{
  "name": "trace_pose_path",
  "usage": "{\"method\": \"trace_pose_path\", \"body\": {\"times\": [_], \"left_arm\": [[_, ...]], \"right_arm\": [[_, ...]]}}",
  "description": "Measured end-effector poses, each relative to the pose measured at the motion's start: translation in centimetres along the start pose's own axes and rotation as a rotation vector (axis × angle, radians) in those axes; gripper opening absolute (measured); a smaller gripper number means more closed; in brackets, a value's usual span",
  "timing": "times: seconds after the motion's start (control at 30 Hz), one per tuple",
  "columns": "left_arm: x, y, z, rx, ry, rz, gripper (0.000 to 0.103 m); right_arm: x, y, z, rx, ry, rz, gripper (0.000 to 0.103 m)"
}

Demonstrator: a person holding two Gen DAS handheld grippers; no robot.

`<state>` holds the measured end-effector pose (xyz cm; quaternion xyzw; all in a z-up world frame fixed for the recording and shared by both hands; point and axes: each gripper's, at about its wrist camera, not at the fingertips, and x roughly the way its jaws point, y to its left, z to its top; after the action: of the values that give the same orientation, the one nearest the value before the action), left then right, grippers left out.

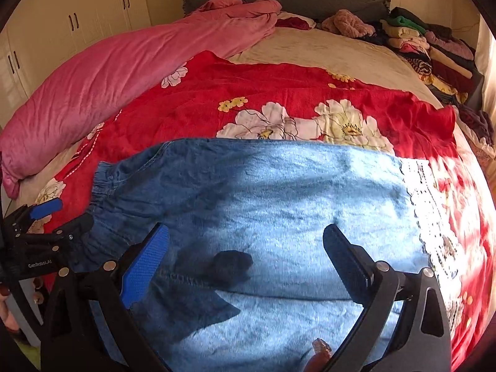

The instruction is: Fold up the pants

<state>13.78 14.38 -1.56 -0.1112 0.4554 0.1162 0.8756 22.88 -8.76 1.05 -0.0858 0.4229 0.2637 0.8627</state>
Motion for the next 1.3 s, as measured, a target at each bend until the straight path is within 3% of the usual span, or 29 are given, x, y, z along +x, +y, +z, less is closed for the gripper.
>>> {"method": "trace_pose_path", "body": {"times": [0.37, 0.53, 0.6, 0.67, 0.7, 0.8, 1.03, 1.1, 1.17, 1.2, 1.23, 1.27, 1.3], "left_arm": [[6.0, 1.8, 4.7, 0.032, 0.048, 0.036, 0.094], [7.4, 2.0, 4.9, 0.036, 0.039, -0.004, 0.092], [7.0, 2.0, 4.8, 0.042, 0.014, -0.054, 0.069], [6.7, 2.0, 4.7, 0.046, -0.005, -0.108, 0.037], [6.5, 2.0, 4.7, 0.052, -0.019, -0.109, 0.031], [5.4, 1.6, 4.5, 0.089, -0.067, -0.104, 0.023], [2.0, 1.4, 4.0, 0.111, -0.155, -0.120, 0.021], [1.4, 1.5, 3.8, 0.110, -0.166, -0.129, 0.021], [1.2, 1.6, 3.5, 0.108, -0.167, -0.135, 0.021], [1.3, 1.4, 3.4, 0.110, -0.166, -0.130, 0.021], [1.3, 1.2, 3.2, 0.117, -0.168, -0.122, 0.021], [1.3, 1.0, 3.1, 0.124, -0.173, -0.110, 0.021], [1.1, 0.9, 3.0, 0.127, -0.178, -0.104, 0.021]], "right_arm": [[6.6, 1.2, 5.5, -0.170, 0.053, -0.016, 0.099], [9.4, 0.8, 6.6, -0.201, 0.096, 0.010, 0.099], [10.4, 0.7, 6.9, -0.224, 0.111, -0.002, 0.099], [11.0, 0.7, 7.0, -0.238, 0.116, 0.003, 0.099], [11.3, 0.8, 7.1, -0.244, 0.116, 0.006, 0.099], [11.8, 1.2, 7.3, -0.287, 0.114, 0.012, 0.099], [12.7, 3.3, 7.1, -0.430, 0.098, -0.005, 0.098], [12.7, 3.8, 6.8, -0.452, 0.091, 0.013, 0.085], [12.3, 4.0, 6.5, -0.430, 0.095, 0.084, 0.047], [12.1, 4.2, 6.4, -0.421, 0.091, 0.096, 0.041], [11.7, 4.3, 6.2, -0.416, 0.087, 0.101, 0.026], [11.3, 4.3, 6.0, -0.407, 0.083, 0.106, 0.016], [10.7, 4.2, 5.8, -0.392, 0.073, 0.112, 0.015]]}}
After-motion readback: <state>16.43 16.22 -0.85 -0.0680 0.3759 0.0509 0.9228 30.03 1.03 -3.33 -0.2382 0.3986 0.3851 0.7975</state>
